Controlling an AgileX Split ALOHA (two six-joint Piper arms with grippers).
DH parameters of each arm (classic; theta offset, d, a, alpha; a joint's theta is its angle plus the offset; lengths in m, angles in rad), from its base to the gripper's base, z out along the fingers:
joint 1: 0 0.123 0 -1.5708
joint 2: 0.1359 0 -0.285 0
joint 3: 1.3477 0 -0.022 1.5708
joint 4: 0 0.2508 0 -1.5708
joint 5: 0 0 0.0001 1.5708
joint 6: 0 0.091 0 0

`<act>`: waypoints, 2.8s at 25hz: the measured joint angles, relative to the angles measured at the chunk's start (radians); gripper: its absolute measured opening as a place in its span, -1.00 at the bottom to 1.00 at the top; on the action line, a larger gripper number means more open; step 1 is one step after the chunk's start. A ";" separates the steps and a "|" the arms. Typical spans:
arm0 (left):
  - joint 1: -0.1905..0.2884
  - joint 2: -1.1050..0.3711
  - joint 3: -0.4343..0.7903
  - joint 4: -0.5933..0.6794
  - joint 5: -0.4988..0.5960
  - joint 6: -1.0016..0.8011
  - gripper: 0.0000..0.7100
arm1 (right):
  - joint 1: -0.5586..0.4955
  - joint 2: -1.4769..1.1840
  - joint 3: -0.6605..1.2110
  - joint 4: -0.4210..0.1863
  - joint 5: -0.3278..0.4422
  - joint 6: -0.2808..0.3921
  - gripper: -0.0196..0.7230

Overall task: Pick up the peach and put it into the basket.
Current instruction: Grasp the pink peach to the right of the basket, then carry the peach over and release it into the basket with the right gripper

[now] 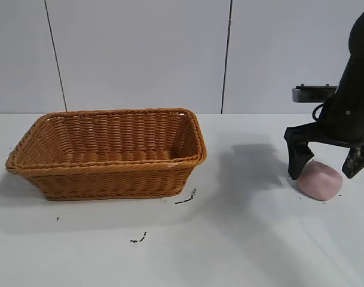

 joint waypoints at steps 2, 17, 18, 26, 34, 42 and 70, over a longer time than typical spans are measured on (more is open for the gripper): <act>0.000 0.000 0.000 0.000 0.000 0.000 0.95 | 0.000 0.005 0.000 0.000 0.005 0.000 0.91; 0.000 0.000 0.000 0.000 0.000 0.000 0.95 | 0.000 -0.096 -0.006 0.005 0.036 0.000 -0.84; 0.000 0.000 0.000 0.000 0.000 0.000 0.95 | 0.000 -0.121 -0.006 0.007 0.036 0.000 -0.85; 0.000 0.000 0.000 0.000 0.000 0.000 0.95 | 0.000 -0.240 -0.145 0.042 0.162 0.000 -0.85; 0.000 0.000 0.000 0.000 0.000 0.000 0.95 | 0.089 -0.220 -0.431 0.012 0.249 0.014 -0.85; 0.000 0.000 0.000 0.000 0.000 0.000 0.95 | 0.309 -0.041 -0.708 -0.012 0.364 0.038 -0.85; 0.000 0.000 0.000 0.000 0.000 0.000 0.95 | 0.559 0.376 -0.914 -0.009 0.224 0.004 0.70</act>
